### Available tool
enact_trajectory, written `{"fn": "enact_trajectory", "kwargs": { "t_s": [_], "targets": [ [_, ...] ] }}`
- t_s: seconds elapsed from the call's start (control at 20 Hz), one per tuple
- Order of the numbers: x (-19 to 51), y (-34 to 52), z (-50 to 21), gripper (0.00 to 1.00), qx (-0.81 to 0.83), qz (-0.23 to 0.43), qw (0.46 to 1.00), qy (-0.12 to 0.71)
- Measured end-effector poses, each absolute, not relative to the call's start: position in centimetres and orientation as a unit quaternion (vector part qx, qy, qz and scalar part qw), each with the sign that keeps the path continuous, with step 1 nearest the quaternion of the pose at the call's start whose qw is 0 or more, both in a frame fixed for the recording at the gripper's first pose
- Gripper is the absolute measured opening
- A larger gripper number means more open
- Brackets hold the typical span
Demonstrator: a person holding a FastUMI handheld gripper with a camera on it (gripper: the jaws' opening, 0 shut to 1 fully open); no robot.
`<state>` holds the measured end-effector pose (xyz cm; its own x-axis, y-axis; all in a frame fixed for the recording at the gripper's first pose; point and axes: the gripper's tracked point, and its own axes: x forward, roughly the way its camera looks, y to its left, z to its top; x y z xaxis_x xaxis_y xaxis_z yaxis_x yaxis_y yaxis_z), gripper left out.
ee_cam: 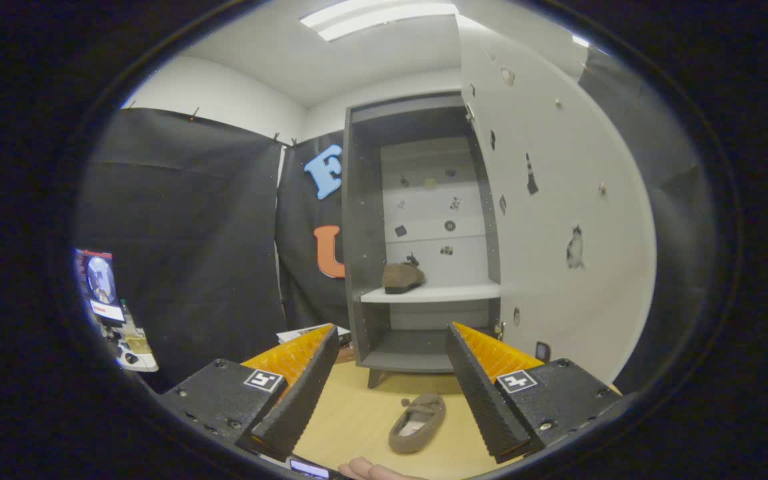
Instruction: Open the shoe cabinet door, grab the shoes and put them into the shoe cabinet, then close the shoe cabinet door.
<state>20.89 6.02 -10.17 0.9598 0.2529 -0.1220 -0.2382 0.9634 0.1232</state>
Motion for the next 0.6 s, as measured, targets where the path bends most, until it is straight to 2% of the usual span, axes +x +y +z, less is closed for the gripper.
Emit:
{"fn": "enact_trajectory", "kwargs": {
  "t_s": [0.4,0.6],
  "targets": [
    [26.0,7.6,-21.4,1.00,0.003,0.093,0.982,0.165],
    [27.9,6.6,-28.5,0.98,-0.011,0.051,0.970,0.236]
  ]
}}
